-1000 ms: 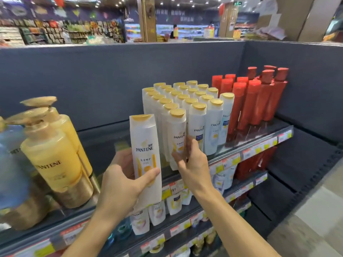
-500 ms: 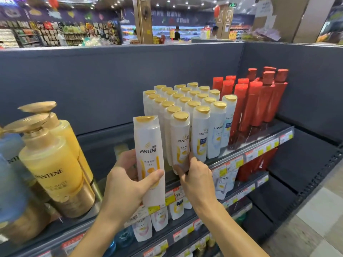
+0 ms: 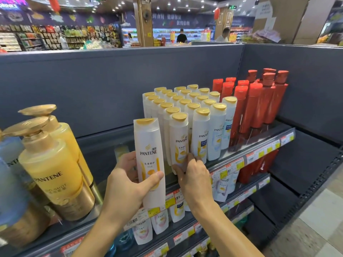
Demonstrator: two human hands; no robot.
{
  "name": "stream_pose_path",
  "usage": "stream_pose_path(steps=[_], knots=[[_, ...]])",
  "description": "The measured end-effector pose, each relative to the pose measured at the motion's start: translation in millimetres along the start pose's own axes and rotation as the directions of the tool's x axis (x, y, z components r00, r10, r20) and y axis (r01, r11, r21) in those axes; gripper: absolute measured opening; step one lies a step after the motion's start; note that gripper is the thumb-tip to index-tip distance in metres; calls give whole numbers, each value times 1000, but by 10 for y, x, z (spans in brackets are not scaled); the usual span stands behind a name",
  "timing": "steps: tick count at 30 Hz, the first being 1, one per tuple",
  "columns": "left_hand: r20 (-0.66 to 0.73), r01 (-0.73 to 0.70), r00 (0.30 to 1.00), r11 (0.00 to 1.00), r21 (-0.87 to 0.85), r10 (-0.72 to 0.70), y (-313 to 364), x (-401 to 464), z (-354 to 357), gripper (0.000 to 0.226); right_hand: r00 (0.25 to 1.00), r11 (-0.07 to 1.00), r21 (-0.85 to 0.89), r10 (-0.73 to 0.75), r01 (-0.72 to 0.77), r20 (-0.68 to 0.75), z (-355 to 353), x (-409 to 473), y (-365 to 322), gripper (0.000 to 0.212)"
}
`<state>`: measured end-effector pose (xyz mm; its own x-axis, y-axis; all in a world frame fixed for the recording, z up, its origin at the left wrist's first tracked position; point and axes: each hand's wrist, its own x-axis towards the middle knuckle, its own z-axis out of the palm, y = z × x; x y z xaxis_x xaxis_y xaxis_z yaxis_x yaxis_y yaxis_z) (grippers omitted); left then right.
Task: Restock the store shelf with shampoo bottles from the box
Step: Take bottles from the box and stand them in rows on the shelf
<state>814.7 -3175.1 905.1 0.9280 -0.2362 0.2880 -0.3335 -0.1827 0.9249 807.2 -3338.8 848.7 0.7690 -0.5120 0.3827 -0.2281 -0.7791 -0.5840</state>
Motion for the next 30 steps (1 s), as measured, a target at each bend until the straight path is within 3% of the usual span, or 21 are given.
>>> stream_pose_path(steps=[5, 9, 30], knots=[[-3, -5, 1000, 1000, 2, 5, -1, 58, -15, 64, 1000, 996, -87, 11, -11, 1, -17, 12, -7, 40], [-10, -24, 1000, 1000, 21, 24, 9, 122, -10, 57, 999, 995, -102, 10, -7, 32, -22, 67, -24, 39], [-29, -43, 999, 996, 82, 46, -101, 278, 25, 65, 1000, 998, -56, -1, 2, 3, 207, 225, -68, 37]])
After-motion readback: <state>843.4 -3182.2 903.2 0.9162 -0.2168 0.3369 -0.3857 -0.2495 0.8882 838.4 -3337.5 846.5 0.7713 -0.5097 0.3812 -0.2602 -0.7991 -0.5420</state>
